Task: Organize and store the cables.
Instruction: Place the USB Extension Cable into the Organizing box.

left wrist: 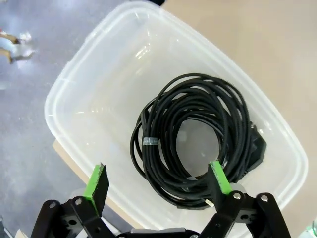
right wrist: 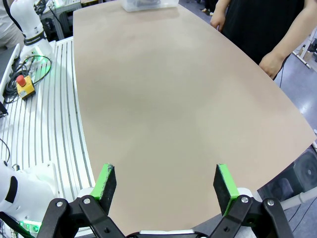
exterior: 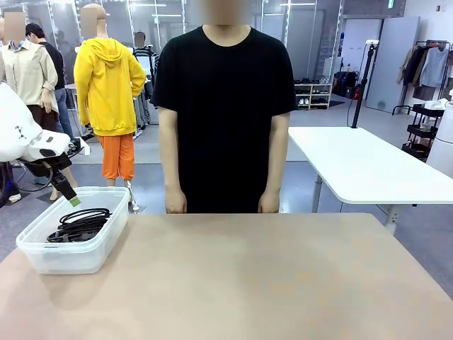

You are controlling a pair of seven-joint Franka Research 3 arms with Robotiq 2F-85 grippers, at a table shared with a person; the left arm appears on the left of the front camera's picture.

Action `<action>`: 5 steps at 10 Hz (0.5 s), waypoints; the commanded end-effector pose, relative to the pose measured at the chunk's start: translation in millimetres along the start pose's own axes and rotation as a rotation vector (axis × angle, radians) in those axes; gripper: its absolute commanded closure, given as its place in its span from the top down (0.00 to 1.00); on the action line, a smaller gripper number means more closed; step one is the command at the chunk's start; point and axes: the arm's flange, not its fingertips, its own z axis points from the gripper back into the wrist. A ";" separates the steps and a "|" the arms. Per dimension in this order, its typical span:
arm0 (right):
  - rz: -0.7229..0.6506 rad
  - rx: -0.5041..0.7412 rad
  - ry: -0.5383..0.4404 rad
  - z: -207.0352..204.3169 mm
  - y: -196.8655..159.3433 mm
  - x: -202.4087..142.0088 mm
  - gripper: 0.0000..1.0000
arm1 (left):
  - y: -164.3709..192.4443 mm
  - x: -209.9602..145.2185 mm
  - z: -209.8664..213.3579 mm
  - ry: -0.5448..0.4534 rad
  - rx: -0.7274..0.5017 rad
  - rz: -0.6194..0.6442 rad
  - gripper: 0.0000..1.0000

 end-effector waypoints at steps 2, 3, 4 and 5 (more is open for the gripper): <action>0.017 0.000 -0.003 -0.1 4.3 -0.7 1.00 | 3.8 -5.3 -4.7 0.005 -0.005 0.010 1.00; 0.017 0.000 -0.003 -0.1 4.3 -0.7 1.00 | 3.8 -5.3 -4.7 0.005 -0.005 0.010 1.00; 0.017 0.000 -0.003 -0.1 4.3 -0.7 1.00 | 3.8 -5.3 -4.7 0.005 -0.005 0.010 1.00; 0.017 0.000 -0.003 -0.1 4.3 -0.7 1.00 | 3.8 -5.3 -4.7 0.005 -0.005 0.010 1.00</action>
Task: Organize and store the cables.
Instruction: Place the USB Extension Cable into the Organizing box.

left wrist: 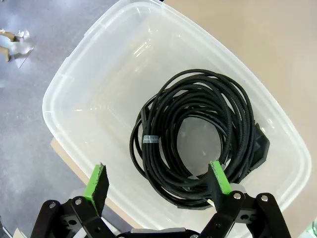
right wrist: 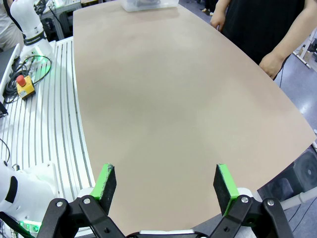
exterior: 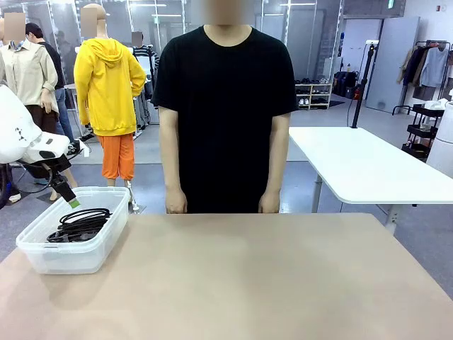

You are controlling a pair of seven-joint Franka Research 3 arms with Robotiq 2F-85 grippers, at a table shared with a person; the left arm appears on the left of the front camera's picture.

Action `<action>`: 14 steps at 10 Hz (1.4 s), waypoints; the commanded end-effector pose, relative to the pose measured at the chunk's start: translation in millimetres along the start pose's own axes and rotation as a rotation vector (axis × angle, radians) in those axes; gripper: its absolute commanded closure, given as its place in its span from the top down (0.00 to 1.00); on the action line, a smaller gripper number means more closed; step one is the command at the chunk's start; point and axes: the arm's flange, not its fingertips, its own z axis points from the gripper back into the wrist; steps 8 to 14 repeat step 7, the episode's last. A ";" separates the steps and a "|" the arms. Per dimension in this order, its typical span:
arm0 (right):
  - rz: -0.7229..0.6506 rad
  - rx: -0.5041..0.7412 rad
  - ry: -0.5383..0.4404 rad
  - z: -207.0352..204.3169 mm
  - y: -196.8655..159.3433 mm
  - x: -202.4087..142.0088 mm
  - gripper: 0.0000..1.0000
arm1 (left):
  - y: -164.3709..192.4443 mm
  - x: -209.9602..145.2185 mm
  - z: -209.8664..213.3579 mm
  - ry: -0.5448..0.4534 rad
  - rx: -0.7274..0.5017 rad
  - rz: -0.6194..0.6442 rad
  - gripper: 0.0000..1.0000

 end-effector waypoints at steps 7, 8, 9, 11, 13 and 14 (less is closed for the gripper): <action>0.017 0.000 -0.003 -0.1 4.3 -0.7 1.00 | 1.8 -1.5 -0.6 -0.001 -0.001 0.004 1.00; 0.017 0.000 -0.003 -0.1 4.3 -0.7 1.00 | 1.8 -1.5 -0.6 -0.001 -0.001 0.004 1.00; 0.017 0.000 -0.003 -0.1 4.3 -0.7 1.00 | 1.8 -1.5 -0.6 -0.001 -0.001 0.004 1.00; 0.017 0.000 -0.003 -0.1 4.3 -0.7 1.00 | 1.8 -1.5 -0.6 -0.001 -0.001 0.004 1.00; 0.017 0.000 -0.003 -0.1 4.3 -0.7 1.00 | 1.8 -1.5 -0.6 -0.001 -0.001 0.004 1.00; 0.017 0.000 -0.003 -0.1 4.3 -0.7 1.00 | 1.8 -1.5 -0.6 -0.001 -0.001 0.004 1.00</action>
